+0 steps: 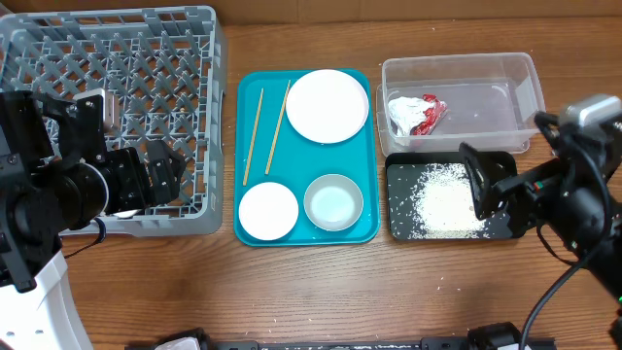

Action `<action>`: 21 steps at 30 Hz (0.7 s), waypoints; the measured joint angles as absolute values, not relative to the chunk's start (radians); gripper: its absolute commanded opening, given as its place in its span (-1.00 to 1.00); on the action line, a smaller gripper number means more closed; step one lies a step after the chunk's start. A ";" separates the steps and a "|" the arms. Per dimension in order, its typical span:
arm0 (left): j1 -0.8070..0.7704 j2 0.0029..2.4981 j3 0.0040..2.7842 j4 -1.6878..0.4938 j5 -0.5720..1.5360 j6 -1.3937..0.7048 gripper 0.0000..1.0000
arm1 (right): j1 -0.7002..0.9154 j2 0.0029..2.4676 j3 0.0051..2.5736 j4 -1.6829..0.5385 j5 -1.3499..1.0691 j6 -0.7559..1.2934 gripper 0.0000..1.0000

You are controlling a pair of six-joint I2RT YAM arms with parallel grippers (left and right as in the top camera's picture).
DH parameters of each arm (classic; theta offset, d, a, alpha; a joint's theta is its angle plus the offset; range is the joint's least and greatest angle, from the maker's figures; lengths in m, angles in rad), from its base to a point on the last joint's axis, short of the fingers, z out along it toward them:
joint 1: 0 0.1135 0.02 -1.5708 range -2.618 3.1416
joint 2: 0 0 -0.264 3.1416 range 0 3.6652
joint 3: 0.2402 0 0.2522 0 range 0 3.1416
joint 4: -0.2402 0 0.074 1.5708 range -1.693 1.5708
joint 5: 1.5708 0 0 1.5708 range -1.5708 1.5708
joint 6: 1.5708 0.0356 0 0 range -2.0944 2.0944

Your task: Sort waste into correct bins and load items into the dishwasher

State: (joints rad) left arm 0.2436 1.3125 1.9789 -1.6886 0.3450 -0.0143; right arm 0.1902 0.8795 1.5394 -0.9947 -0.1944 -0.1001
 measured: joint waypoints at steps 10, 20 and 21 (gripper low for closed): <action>0.244 1.312 1.979 -1.688 0.345 -0.014 1.00 | 0.124 0.536 0.754 -0.480 -0.193 -0.125 1.00; 0.244 1.312 1.979 -1.688 0.345 -0.014 1.00 | 0.102 0.141 0.280 -0.267 -0.195 -0.125 1.00; 0.244 1.312 1.979 -1.688 0.345 -0.014 1.00 | 0.091 0.115 0.254 -0.264 -0.195 -0.117 1.00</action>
